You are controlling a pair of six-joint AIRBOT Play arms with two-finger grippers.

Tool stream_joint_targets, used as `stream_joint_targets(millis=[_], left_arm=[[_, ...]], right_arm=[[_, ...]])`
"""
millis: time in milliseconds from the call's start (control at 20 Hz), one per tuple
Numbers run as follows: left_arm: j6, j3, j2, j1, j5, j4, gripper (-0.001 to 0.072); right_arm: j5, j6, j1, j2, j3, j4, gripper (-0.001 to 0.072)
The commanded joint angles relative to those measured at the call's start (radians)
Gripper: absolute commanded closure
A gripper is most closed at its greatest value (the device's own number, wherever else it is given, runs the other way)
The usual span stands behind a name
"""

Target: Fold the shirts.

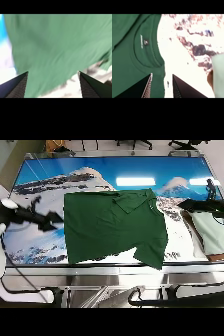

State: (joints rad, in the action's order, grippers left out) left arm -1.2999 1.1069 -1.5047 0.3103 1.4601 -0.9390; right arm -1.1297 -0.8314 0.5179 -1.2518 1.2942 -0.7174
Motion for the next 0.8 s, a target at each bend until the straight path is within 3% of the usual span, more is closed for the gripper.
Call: stream_joint_targets(millis=[0,300,400,450,500,550,600,750], left_arm=[[-0.015,-0.359,0.137,0.007,-0.097,-0.061,0.0004],[-0.018,-0.574,0.181,-0.004,-0.288,-0.046,0.0005],[0.034,-0.576,0.14,-0.039,-0.345,0.058,0.0006],[0.102,-0.575,0.114,-0.057,-0.352,0.157,0.0105],[0.166,-0.562,0.085,-0.074,-0.338,0.23,0.0281],[0.195,-0.53,0.049,-0.091,-0.308,0.253,0.0552],[0.204,-0.495,0.018,-0.102,-0.275,0.249,0.0691],[0.198,-0.392,-0.044,-0.107,-0.2,0.25,0.0691]], right_arm=[[-0.03,-0.021,0.031,0.004,-0.005,-0.042,0.0403],[-0.04,-0.011,0.03,0.004,-0.005,-0.043,0.0403],[-0.078,-0.011,0.03,0.004,-0.005,-0.048,0.0402],[-0.095,-0.015,0.031,0.004,-0.005,-0.061,0.0391],[-0.107,-0.04,0.031,0.004,-0.005,-0.097,0.0325],[-0.122,-0.071,0.031,0.004,-0.005,-0.145,0.0322],[-0.154,-0.105,0.031,0.004,-0.006,-0.198,0.0322],[-0.225,-0.151,0.031,0.004,-0.047,-0.26,0.032]])
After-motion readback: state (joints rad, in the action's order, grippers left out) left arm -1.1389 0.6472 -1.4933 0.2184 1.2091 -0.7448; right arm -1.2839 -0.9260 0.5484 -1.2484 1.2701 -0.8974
